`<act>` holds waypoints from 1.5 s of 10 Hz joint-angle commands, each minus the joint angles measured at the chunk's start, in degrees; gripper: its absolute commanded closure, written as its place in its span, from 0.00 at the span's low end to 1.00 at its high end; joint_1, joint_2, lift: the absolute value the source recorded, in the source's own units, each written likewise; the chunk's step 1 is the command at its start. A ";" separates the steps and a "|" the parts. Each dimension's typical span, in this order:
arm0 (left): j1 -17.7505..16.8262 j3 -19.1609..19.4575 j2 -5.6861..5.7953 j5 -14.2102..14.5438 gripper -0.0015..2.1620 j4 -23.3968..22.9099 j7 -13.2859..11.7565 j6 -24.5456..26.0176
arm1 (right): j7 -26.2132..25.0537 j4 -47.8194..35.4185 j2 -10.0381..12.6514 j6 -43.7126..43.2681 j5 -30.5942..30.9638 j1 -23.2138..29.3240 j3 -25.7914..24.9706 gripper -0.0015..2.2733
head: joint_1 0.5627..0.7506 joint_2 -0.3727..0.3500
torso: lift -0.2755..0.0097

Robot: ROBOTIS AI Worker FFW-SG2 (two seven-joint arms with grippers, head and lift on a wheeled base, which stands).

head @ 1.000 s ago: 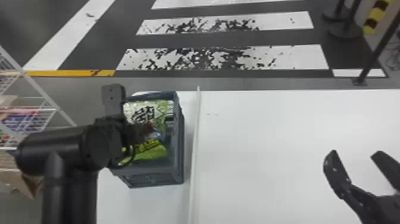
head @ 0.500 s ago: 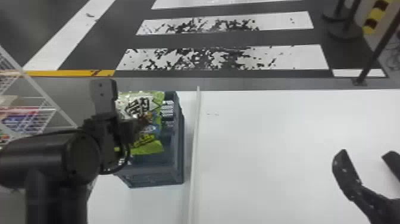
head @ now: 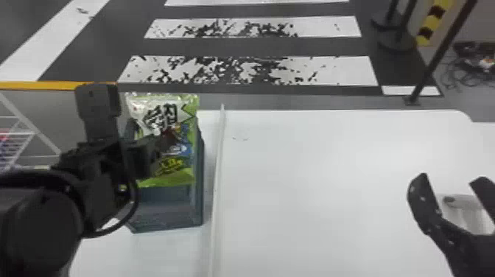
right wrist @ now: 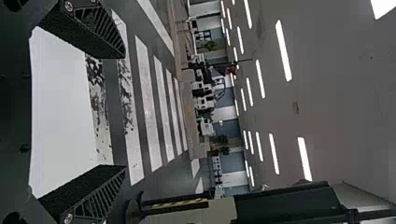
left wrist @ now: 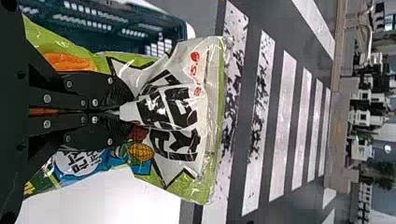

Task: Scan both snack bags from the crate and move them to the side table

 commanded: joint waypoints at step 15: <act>-8.75 -38.39 -3.69 -17.26 0.85 31.89 -15.24 -8.90 | -0.11 2.11 0.50 -2.61 -1.49 -3.99 1.17 0.04 | 0.70 0.03 | 0.86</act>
